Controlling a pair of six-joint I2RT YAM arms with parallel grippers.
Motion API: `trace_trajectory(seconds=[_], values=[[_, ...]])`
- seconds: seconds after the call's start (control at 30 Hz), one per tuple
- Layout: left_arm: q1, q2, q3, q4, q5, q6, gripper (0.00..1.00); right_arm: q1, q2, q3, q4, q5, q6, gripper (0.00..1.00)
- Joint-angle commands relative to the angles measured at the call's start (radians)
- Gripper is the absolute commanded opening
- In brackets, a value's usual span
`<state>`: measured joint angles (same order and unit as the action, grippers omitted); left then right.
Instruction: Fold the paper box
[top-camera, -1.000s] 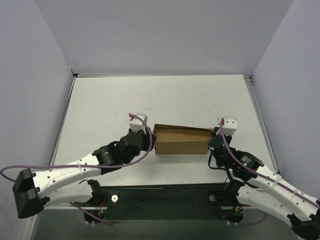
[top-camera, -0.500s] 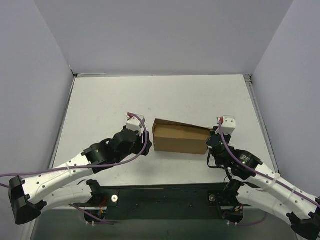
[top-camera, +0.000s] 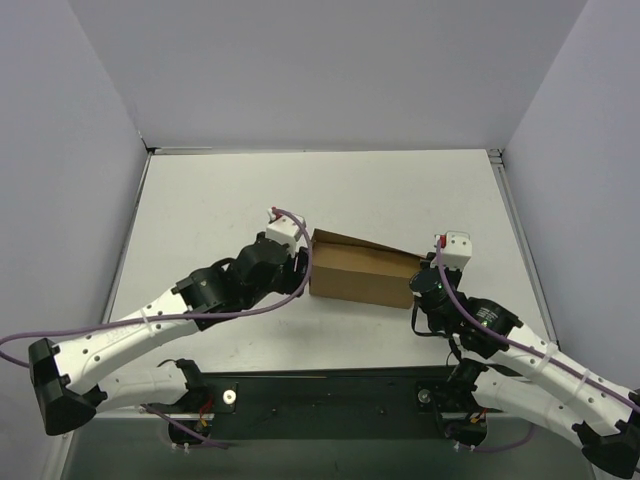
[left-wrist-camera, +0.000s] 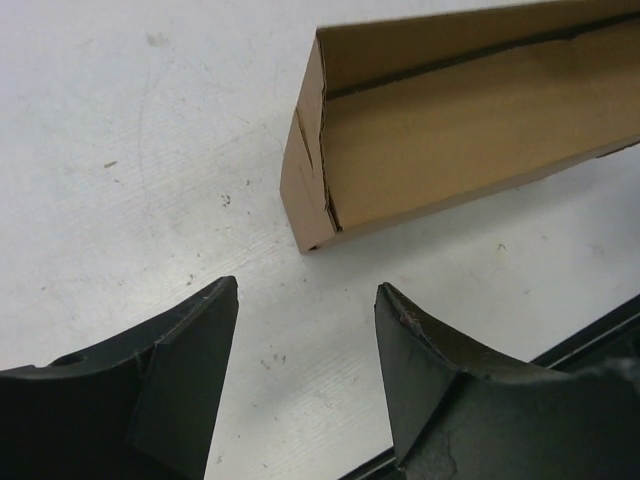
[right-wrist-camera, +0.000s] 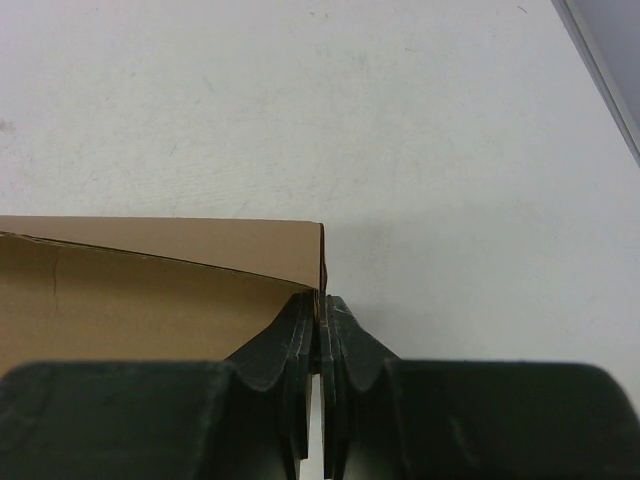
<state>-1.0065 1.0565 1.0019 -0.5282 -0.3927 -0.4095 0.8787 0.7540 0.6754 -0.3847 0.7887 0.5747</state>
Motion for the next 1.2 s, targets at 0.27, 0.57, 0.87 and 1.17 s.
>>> trace_trajectory(seconds=[0.27,0.57,0.87,1.17], values=[[0.037,0.163,0.175,0.045,-0.11,0.201,0.59,0.019,0.025,-0.005,-0.126,-0.008,0.017,0.0],[0.057,0.189,0.175,0.122,-0.055,0.213,0.54,0.02,0.041,-0.004,-0.126,-0.008,0.024,0.0],[0.08,0.203,0.165,0.151,-0.003,0.201,0.52,0.02,0.048,-0.002,-0.126,-0.006,0.027,0.0],[0.109,0.238,0.17,0.195,0.035,0.198,0.47,0.019,0.056,-0.005,-0.126,-0.005,0.03,0.0]])
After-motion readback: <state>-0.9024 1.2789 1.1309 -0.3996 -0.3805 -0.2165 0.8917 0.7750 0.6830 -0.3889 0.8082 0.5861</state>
